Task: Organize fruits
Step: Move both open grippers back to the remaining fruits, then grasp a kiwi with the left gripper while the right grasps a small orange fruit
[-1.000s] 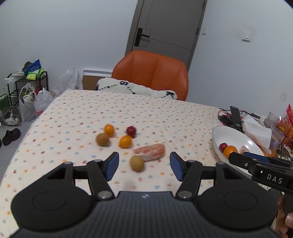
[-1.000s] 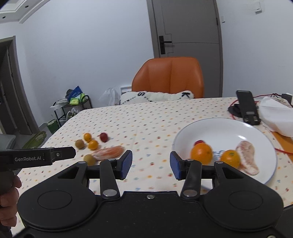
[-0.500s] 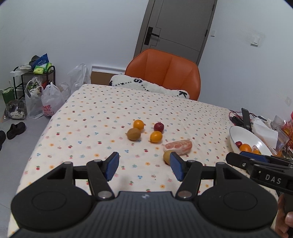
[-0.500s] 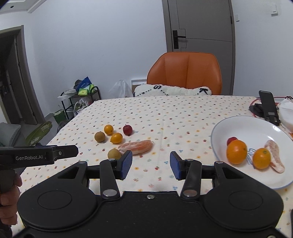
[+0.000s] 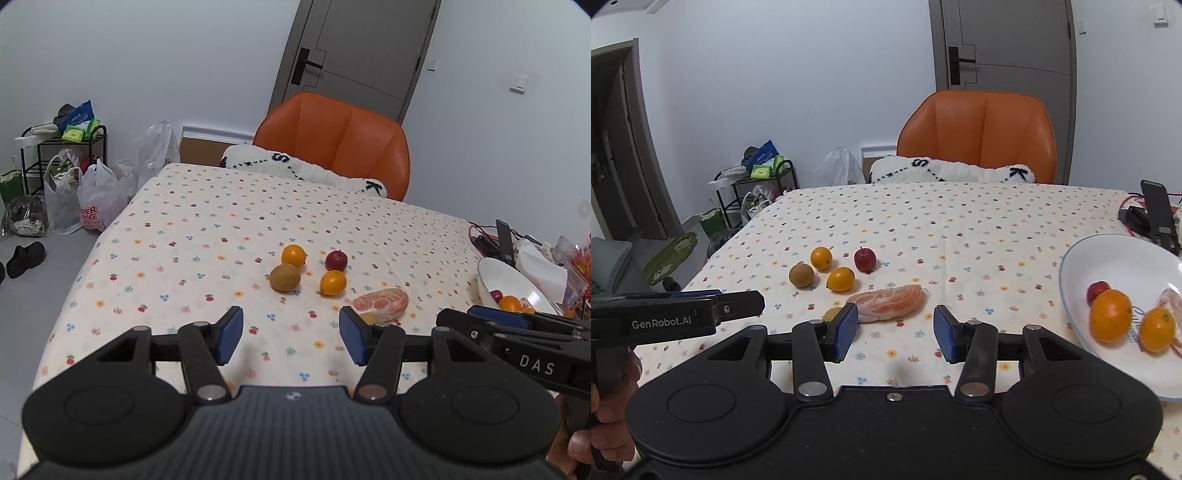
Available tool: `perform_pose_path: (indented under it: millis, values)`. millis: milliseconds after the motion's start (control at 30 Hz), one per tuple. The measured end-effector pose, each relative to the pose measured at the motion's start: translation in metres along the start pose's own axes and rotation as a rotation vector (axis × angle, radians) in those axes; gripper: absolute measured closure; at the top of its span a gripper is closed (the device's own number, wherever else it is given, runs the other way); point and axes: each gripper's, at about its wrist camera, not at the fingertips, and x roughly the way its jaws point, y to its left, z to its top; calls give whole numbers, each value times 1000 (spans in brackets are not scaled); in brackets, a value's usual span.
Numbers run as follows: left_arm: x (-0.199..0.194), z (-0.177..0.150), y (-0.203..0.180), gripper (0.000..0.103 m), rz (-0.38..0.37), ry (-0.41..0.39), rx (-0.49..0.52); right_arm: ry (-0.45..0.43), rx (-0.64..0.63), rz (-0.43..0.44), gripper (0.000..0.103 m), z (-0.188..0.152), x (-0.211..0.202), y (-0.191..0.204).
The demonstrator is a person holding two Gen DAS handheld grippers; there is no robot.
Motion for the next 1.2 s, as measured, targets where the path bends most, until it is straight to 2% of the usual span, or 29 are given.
perform_pose_path:
  millis: [533,900,1033,1100,1200]
  values:
    - [43,23,14,56,-5,38,-35,37,-36,62,57,22,39,18]
    - [73,36,20,69,-37,85,-63,83,-37,117,58,37,71,21]
    - [78,37,22,71,-64,82,-67,101,-21,137,63,38,77,18]
    - [79,37,21,77,-81,80,-59,105,-24,143,65,38,79,16]
    - [82,36,17,80,-100,96,-61,115,-12,156,72,38,84,13]
